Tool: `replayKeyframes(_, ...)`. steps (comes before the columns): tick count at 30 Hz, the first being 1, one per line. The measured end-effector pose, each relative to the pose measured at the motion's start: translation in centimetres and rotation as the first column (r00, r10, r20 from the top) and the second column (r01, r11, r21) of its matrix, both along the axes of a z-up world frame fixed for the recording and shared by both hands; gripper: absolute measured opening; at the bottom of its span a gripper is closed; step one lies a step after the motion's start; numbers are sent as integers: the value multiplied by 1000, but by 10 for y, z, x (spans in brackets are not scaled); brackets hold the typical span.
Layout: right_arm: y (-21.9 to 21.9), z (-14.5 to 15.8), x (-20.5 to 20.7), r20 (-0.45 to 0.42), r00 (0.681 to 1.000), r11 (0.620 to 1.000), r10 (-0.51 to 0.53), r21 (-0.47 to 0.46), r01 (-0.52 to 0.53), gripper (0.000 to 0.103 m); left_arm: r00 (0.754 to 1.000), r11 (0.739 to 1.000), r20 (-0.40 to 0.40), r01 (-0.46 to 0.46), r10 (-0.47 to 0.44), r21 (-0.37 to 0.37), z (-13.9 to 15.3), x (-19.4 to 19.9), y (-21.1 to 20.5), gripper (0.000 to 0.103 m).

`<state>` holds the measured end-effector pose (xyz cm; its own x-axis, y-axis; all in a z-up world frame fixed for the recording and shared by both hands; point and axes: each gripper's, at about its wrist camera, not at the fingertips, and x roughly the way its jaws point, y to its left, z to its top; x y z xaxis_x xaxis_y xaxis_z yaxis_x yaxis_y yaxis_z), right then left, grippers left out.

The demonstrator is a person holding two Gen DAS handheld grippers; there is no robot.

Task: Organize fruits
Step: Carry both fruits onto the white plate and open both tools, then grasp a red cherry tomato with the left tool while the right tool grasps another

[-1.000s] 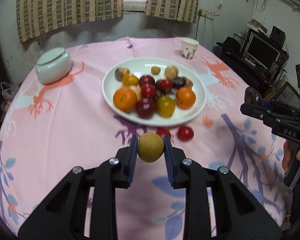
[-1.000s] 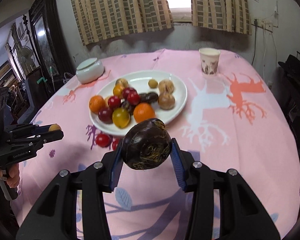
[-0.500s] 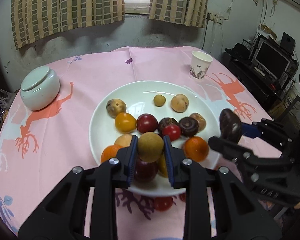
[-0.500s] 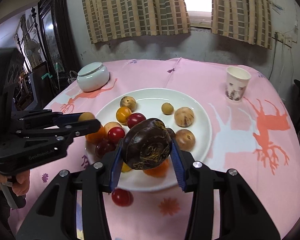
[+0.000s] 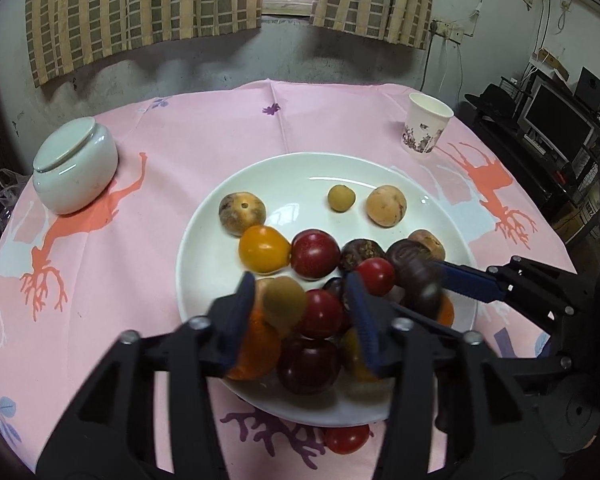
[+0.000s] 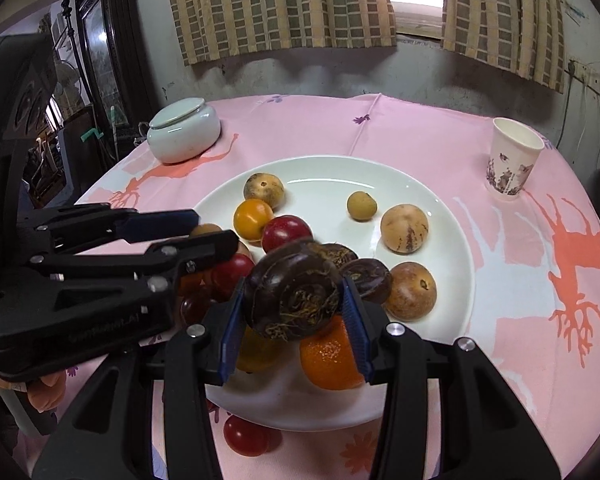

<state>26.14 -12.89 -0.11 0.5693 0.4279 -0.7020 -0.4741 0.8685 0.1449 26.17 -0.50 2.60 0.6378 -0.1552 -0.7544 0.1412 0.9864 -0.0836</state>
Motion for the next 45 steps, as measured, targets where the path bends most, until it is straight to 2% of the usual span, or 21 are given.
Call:
replayKeyframes(3,-5,-1,-6,18,1000,1000,-21,12,21,53,1000,1000,14,5,-6,19,5,-7,-1,58)
replayKeyframes(6,-20,4,-15,11,999,997,-40,67,39,53,999,1000,40,-9,8,19,13,-19,3,62)
replayKeyframes(9,-40,12,-37,36,998,996,-55,79,52,53,999,1000,50,4,-5,12,14,-41,7,66)
replayKeyframes(12,-61,14,-62,42,997,995,-69,73,65,53,998,999,66,23,-26,38,10,-68,7,67)
replayKeyframes(18,-72,5,-93,10,998,997,-59,45,58,53,996,998,68,58,-58,-3,3,-120,11,75)
replayKeyframes(21,-72,-2,-101,-6,998,997,-61,41,61,54,998,999,47,34,-34,-13,-10,-137,18,76)
replayKeyframes(24,-69,-7,-108,-27,998,997,-58,45,59,54,1000,999,17,4,-4,-49,-21,-149,27,76)
replayKeyframes(30,-61,-12,-124,-30,998,998,-53,24,54,54,1000,999,11,-10,10,-40,-27,-161,29,79)
replayKeyframes(34,-48,-19,-128,-43,998,999,-45,-7,45,54,999,999,33,-17,18,-28,-27,-166,29,81)
replayKeyframes(45,7,-44,-97,-87,996,995,-29,-97,20,54,999,996,19,-47,48,-72,-35,-163,49,85)
